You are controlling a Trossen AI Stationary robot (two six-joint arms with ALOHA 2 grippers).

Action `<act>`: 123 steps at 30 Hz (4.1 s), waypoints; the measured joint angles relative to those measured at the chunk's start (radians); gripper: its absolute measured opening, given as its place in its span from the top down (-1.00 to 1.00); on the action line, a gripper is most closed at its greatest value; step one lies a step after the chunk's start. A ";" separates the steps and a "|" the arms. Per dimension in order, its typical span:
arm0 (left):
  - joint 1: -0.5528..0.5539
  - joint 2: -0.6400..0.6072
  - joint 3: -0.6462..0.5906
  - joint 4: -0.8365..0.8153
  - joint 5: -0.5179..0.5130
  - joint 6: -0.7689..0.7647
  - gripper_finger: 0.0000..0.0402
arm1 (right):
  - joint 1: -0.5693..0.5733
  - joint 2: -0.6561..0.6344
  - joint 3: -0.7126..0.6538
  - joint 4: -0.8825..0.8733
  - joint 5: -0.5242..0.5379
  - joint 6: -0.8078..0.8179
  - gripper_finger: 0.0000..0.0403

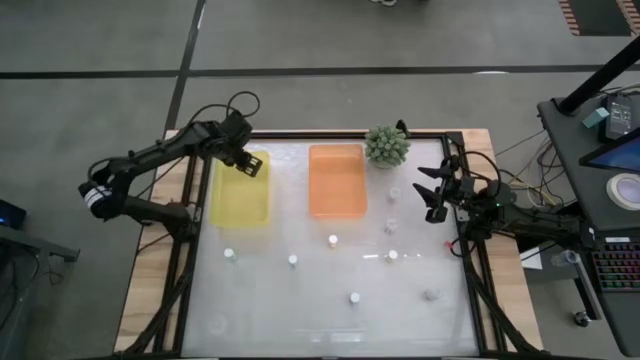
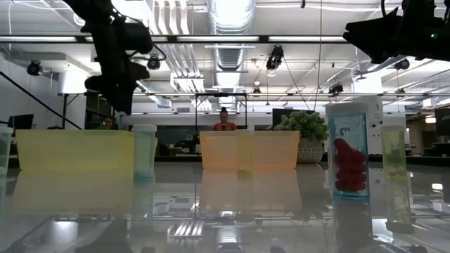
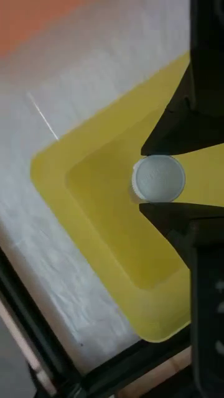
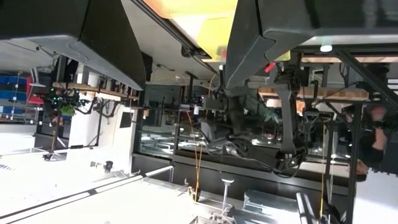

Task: Pick and place medicine bottles into bin by pill shape (circle, oval)
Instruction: Put the left blue capsule bottle into the yellow bin, then put the top transparent capsule bottle into the yellow bin

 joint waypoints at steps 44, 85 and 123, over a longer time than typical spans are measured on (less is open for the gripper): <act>0.029 0.198 -0.030 0.201 0.022 0.050 0.15 | 0.000 0.000 0.000 0.000 0.000 -0.010 -0.07; -0.795 -0.132 -0.076 0.768 0.029 0.333 0.14 | 0.000 0.000 0.000 -0.016 -0.001 0.456 -0.07; -0.835 -0.242 -0.289 0.999 0.021 0.576 0.14 | 0.001 0.219 0.382 -0.489 0.023 0.854 -0.07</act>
